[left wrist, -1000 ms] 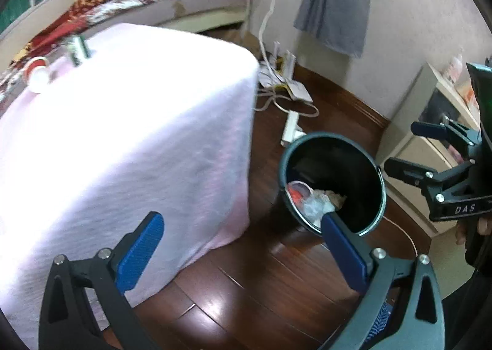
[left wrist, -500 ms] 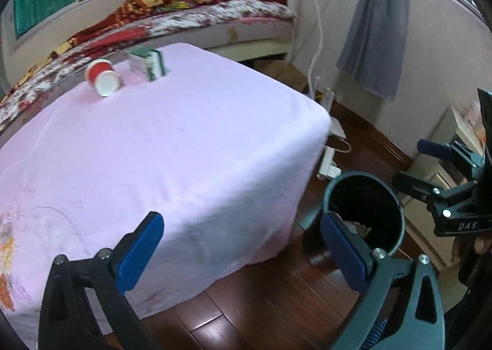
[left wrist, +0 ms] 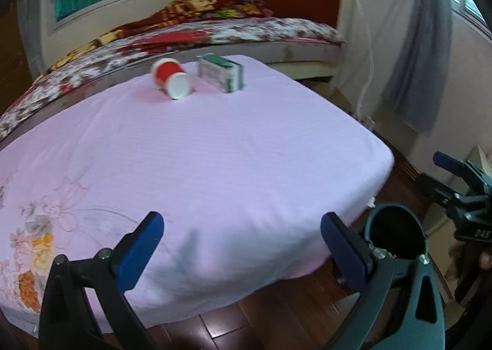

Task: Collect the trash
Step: 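Move both tools back over the table toward the cup and carton, then grasp the green milk carton with the right gripper while the left gripper grasps the red cup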

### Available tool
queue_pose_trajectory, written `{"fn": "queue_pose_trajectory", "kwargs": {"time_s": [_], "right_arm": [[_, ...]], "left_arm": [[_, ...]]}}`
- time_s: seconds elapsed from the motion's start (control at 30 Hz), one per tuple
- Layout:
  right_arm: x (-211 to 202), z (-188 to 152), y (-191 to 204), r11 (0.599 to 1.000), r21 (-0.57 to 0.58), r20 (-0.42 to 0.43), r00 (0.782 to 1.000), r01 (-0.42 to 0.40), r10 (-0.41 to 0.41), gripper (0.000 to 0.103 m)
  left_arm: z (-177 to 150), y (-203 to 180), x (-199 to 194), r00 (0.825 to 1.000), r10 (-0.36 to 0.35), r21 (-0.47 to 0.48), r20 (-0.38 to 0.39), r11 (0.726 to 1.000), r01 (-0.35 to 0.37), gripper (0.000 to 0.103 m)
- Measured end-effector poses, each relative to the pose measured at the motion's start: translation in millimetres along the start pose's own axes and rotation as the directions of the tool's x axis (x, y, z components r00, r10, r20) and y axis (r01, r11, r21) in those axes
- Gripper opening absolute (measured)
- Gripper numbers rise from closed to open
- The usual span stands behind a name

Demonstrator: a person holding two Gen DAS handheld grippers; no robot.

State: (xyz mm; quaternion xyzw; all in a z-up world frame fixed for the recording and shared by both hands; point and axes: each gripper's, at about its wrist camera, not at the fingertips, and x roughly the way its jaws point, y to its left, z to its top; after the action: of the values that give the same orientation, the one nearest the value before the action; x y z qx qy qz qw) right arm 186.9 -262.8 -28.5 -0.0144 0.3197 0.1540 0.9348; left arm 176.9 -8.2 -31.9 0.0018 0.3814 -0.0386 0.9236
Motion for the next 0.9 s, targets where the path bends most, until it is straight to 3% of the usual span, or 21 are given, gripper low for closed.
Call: {"fn": "queue_pose_trajectory", "kwargs": {"time_s": [0.27, 0.37, 0.5, 0.63, 0.9], "right_arm": [[36.5, 42.5, 27.6, 0.999, -0.049, -0.02, 1.0, -0.018, 0.017, 0.102], [71.6, 72.7, 37.6, 0.997, -0.067, -0.037, 0.999, -0.035, 0.032, 0.078], [119.3, 110.3, 50.2, 0.995, -0.072, -0.053, 0.996, -0.069, 0.066, 0.077], [166.4, 140.5, 67.5, 0.99, -0.105, -0.076, 0.993, -0.093, 0.085, 0.076], [257.2, 173.8, 92.8, 0.982, -0.15, -0.148, 0.984, -0.118, 0.095, 0.064]], "left_arm": [[27.7, 59.8, 20.6, 0.995, 0.099, -0.086, 0.017, 0.992, -0.097, 0.102], [44.9, 76.8, 38.4, 0.993, 0.117, -0.118, 0.022, 0.986, -0.114, 0.101], [68.8, 88.1, 64.2, 0.989, 0.143, -0.116, 0.032, 0.984, -0.138, 0.1], [89.5, 104.1, 90.0, 0.99, 0.136, -0.141, 0.036, 0.981, -0.13, 0.095], [110.4, 118.3, 125.3, 0.994, 0.109, -0.161, 0.024, 0.981, -0.104, 0.088]]}}
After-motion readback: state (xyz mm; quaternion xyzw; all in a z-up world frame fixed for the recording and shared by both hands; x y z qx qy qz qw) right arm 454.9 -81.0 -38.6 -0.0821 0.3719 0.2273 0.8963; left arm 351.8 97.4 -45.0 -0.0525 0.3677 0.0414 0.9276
